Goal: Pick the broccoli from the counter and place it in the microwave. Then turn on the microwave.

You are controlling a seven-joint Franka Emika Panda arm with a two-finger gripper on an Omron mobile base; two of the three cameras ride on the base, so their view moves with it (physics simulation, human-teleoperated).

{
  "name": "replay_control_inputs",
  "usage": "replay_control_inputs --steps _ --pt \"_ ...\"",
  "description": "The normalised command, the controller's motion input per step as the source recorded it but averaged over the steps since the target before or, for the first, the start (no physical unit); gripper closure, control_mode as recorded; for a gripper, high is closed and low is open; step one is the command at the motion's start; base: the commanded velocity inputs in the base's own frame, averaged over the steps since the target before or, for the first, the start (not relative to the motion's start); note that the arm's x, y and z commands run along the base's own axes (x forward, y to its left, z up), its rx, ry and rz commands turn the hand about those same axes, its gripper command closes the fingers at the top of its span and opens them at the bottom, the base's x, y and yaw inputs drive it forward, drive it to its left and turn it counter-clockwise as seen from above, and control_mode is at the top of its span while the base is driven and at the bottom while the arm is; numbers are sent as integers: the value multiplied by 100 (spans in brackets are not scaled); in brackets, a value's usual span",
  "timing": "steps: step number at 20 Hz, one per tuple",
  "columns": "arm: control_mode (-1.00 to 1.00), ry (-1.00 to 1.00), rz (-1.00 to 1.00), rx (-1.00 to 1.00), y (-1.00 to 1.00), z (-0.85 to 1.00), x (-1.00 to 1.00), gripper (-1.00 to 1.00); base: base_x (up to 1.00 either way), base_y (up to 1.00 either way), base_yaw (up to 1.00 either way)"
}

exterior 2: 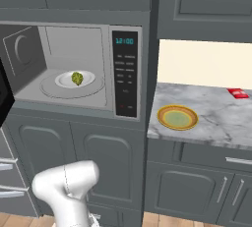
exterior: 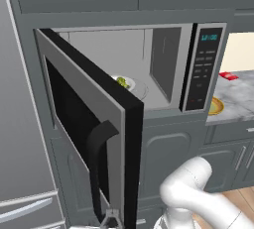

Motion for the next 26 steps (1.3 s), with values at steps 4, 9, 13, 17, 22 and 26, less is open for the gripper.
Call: replay_control_inputs --steps 4,9,13,17,22,26 --pt "-100 0 -25 0 -22 45 49 100 0 0 0" --pt "-100 1 -24 1 -18 67 56 100 0 0 0" --pt "-100 12 -24 8 -36 87 76 100 0 0 0" --pt "-100 15 -22 12 -40 99 84 100 0 0 0" --pt "-100 17 -17 20 -30 100 88 100 0 0 0" --pt "-100 19 -16 21 -24 100 96 100 0 0 0"
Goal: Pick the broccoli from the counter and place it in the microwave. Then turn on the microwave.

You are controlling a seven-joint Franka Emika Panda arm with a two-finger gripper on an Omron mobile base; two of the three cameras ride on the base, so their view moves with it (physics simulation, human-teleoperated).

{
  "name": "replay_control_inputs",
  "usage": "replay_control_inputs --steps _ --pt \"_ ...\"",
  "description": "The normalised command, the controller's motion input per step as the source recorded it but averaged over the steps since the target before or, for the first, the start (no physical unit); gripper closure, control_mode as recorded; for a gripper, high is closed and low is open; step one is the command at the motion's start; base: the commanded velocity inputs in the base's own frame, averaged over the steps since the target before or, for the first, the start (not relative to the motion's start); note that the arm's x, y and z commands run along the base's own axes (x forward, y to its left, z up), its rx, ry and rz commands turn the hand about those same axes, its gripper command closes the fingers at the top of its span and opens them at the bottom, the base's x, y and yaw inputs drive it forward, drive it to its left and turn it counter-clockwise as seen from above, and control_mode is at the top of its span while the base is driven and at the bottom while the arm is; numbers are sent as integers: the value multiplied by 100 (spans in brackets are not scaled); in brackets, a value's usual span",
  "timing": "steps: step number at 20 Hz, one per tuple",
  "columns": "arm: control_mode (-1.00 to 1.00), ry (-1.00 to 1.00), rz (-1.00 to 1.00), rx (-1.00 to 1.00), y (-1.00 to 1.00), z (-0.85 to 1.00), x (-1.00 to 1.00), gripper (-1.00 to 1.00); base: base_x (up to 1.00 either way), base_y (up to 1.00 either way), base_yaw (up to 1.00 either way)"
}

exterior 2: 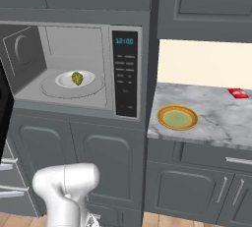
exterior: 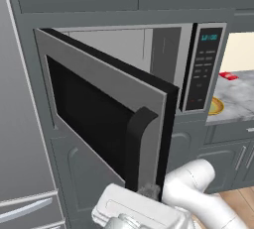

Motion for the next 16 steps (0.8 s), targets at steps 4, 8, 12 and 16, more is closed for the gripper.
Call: replay_control_inputs --steps 4,8,12,16 --pt "-100 21 -17 19 -29 100 100 100 0 0 0" --pt "-100 21 -15 17 -27 100 100 100 0 0 0" --pt "-100 18 -13 13 -18 100 100 100 0 0 0" --pt "-100 14 -13 3 -13 100 100 100 0 0 0"
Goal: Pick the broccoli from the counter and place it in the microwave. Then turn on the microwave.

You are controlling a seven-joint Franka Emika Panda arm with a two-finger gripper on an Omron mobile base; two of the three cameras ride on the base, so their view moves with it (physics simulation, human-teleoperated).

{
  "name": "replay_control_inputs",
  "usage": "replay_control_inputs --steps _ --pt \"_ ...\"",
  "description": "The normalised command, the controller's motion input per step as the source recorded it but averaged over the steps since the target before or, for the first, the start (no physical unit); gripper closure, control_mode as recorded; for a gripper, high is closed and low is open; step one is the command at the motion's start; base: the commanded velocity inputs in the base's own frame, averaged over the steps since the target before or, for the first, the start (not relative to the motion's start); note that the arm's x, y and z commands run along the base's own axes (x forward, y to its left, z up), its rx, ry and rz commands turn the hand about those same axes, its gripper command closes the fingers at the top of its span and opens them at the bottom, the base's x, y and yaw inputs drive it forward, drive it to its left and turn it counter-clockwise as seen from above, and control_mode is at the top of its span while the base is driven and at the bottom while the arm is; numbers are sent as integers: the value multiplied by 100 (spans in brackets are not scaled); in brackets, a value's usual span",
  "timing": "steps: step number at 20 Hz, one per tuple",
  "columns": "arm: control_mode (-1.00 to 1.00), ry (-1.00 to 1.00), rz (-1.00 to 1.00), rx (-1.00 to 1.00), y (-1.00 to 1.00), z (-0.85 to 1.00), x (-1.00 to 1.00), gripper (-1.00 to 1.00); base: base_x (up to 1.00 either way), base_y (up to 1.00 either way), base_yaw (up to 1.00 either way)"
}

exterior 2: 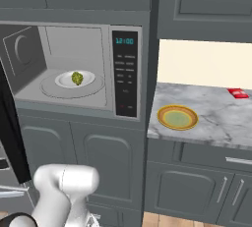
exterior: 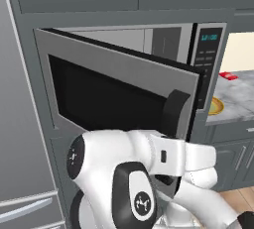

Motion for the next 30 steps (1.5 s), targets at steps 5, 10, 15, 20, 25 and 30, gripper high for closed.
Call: replay_control_inputs --steps 5,10,15,20,25,30 --pt "-100 3 -3 0 -48 57 100 100 0 0 0" --pt "-100 0 6 0 -61 16 99 100 0 0 0" --pt "-100 -7 15 1 -29 5 71 100 0 0 0" --pt "-100 -17 23 8 -20 12 54 100 0 0 0" --pt "-100 -9 20 11 -28 6 94 100 0 0 0" --pt "-100 -6 17 5 -12 1 72 100 0 0 0"
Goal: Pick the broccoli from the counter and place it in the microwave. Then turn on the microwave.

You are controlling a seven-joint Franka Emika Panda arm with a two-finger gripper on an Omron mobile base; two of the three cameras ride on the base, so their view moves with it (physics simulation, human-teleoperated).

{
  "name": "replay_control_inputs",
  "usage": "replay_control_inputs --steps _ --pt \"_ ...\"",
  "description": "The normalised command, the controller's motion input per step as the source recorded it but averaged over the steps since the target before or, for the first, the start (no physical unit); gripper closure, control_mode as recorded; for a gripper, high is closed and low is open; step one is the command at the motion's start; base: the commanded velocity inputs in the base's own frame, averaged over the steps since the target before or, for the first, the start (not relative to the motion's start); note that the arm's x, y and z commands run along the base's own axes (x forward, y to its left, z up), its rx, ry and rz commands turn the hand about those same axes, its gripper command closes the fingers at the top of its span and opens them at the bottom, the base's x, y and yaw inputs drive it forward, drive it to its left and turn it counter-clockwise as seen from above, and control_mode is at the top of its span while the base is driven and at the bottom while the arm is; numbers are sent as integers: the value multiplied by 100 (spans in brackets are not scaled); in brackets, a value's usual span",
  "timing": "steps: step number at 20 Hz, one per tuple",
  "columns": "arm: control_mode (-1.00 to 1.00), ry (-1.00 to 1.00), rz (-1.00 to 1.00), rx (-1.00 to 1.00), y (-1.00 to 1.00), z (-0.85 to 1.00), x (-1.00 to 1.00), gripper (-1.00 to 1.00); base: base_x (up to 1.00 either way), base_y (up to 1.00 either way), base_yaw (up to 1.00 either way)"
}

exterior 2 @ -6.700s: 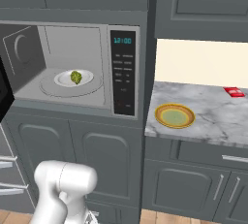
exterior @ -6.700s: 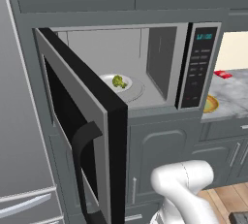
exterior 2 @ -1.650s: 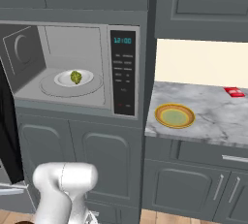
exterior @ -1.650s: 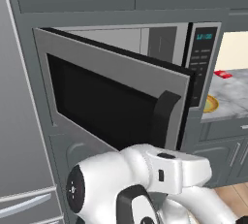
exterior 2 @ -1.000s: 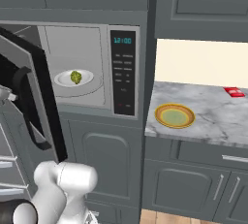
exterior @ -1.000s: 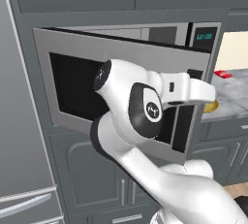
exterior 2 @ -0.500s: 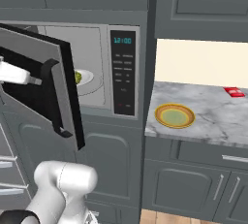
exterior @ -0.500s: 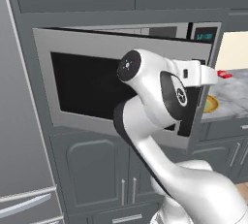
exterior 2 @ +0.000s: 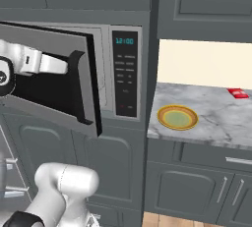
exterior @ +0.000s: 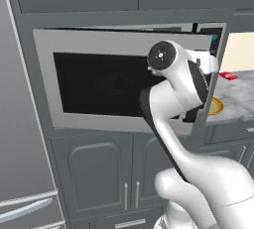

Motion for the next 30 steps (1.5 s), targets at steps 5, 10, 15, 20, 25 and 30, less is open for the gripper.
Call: replay_control_inputs --steps 5,10,15,20,25,30 --pt "-100 -3 16 2 0 0 63 100 0 0 0" --pt "-100 -1 19 2 11 0 81 100 0 0 0" --pt "-100 -5 18 0 20 0 66 100 0 0 0" --pt "-100 -7 17 0 25 0 66 100 0 0 0" --pt "-100 -9 17 0 15 0 67 100 0 0 0" --pt "-100 -15 11 -4 3 17 -43 100 0 0 0"
